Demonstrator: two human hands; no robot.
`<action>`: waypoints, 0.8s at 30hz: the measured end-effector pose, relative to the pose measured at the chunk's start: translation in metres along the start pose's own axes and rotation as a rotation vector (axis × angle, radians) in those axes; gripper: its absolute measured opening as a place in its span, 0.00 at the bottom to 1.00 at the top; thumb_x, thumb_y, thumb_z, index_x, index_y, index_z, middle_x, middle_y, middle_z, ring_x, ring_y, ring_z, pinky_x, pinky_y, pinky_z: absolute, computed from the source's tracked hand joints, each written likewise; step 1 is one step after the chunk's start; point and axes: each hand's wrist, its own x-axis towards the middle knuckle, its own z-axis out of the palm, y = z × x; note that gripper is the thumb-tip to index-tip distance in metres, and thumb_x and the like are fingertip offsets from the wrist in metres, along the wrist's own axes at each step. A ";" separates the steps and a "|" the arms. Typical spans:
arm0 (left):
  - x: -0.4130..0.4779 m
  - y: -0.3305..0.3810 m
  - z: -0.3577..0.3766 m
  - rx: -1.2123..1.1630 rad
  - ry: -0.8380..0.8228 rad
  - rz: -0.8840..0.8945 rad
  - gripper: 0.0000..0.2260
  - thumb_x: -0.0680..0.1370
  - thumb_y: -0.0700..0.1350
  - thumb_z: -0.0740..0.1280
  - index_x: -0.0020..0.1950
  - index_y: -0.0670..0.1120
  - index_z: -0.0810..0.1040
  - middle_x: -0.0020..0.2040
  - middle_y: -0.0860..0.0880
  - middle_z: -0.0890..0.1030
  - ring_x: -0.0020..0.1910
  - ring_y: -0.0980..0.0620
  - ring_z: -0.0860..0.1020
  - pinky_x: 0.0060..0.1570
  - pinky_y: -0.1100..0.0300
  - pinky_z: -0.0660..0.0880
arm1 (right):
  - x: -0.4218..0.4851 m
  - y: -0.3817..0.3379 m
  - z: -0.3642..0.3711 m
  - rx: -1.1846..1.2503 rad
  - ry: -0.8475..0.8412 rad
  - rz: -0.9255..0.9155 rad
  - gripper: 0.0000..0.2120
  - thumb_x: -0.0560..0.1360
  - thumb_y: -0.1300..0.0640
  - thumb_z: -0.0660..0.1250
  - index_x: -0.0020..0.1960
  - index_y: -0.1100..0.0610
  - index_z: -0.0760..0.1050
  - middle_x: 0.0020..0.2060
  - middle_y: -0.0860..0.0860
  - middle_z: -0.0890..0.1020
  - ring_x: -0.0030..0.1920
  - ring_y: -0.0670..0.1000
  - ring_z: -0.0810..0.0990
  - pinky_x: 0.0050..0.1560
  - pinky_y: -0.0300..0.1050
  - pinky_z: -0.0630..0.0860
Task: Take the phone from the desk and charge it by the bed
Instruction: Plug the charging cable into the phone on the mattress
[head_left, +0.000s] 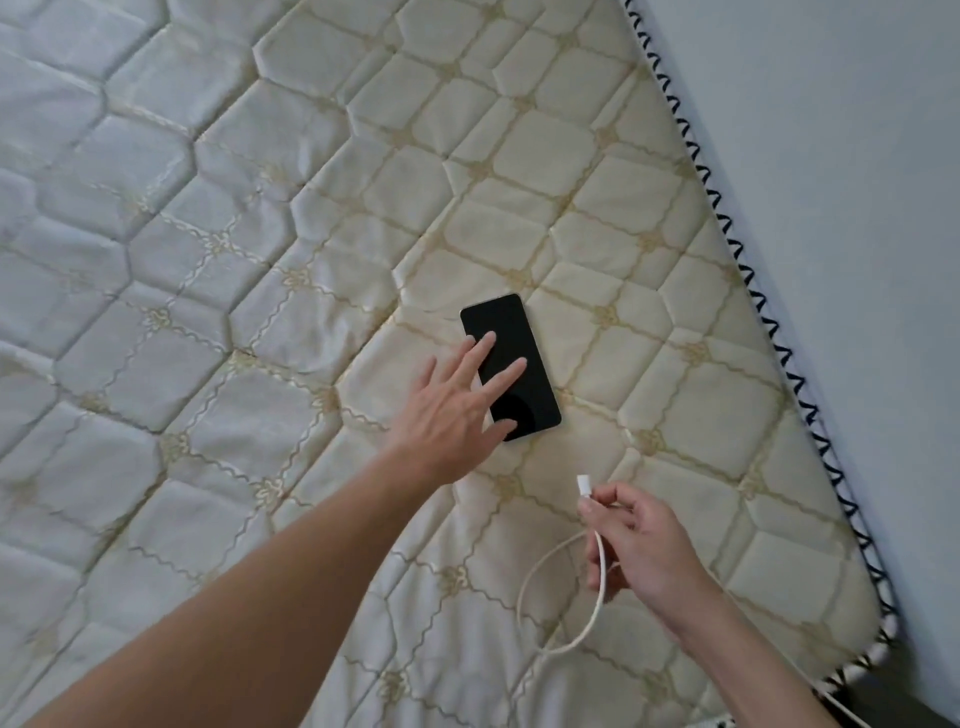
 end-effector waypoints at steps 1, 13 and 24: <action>0.004 0.001 0.001 0.020 -0.010 -0.006 0.30 0.82 0.63 0.55 0.81 0.62 0.46 0.83 0.48 0.41 0.81 0.47 0.42 0.79 0.45 0.48 | 0.002 0.006 0.000 -0.071 0.050 -0.021 0.07 0.78 0.57 0.67 0.43 0.59 0.76 0.28 0.54 0.78 0.25 0.53 0.78 0.26 0.45 0.75; 0.042 -0.011 -0.003 0.093 -0.044 -0.054 0.40 0.76 0.71 0.57 0.81 0.61 0.41 0.82 0.45 0.37 0.81 0.46 0.38 0.79 0.45 0.47 | 0.054 0.021 0.033 -0.648 0.338 -0.468 0.08 0.77 0.51 0.66 0.42 0.52 0.81 0.36 0.46 0.80 0.38 0.52 0.78 0.40 0.47 0.74; 0.051 -0.011 -0.005 0.069 -0.104 -0.015 0.41 0.76 0.69 0.61 0.81 0.59 0.42 0.81 0.41 0.35 0.80 0.43 0.37 0.79 0.45 0.48 | 0.063 0.026 0.036 -0.734 0.359 -0.539 0.11 0.78 0.49 0.64 0.42 0.53 0.78 0.36 0.47 0.81 0.38 0.52 0.78 0.37 0.50 0.75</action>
